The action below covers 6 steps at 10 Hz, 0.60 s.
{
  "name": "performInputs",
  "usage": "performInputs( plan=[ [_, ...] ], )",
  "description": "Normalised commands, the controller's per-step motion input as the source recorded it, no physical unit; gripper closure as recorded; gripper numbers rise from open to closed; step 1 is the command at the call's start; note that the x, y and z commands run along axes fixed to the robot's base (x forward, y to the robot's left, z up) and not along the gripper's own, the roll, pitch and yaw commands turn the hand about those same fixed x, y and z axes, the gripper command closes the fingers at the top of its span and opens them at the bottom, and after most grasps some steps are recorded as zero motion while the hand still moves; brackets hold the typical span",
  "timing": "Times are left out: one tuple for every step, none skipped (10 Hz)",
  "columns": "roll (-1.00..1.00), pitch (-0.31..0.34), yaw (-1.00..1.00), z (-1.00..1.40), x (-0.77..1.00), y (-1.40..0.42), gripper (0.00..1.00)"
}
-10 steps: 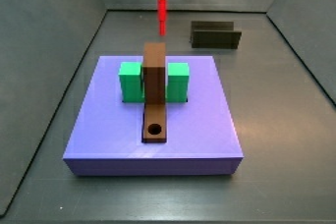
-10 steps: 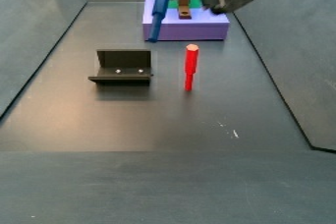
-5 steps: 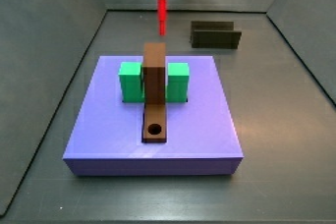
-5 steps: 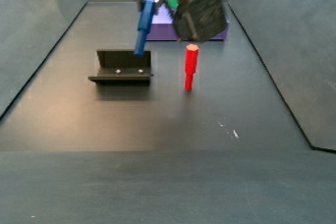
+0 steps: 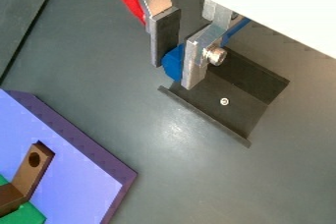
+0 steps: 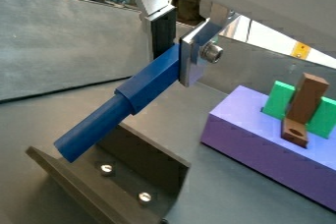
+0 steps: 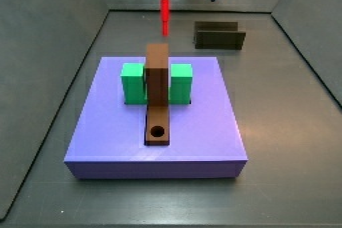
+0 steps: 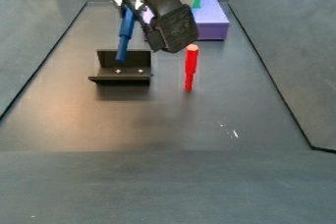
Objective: Pick up the blue object. Move up. Place the blue object on the fixture. Regrasp the blue object. Move to above the board. Insert the blue object.
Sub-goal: Place the blue object on the fixture.
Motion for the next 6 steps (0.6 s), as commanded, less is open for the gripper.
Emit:
performInputs(
  plan=[
    [0.0,0.063,0.13,0.0,0.4,0.0,1.0],
    [0.0,0.057,0.22,0.0,0.4,-0.2,1.0],
    [0.0,0.017,0.18,-0.03,0.37,-0.3,1.0],
    [0.0,0.0,0.14,-0.26,0.38,-0.34,1.0],
    [0.01,0.0,0.06,-0.37,0.36,-0.29,1.0],
    [0.02,0.046,0.0,-0.36,0.27,-0.15,1.0]
  ],
)
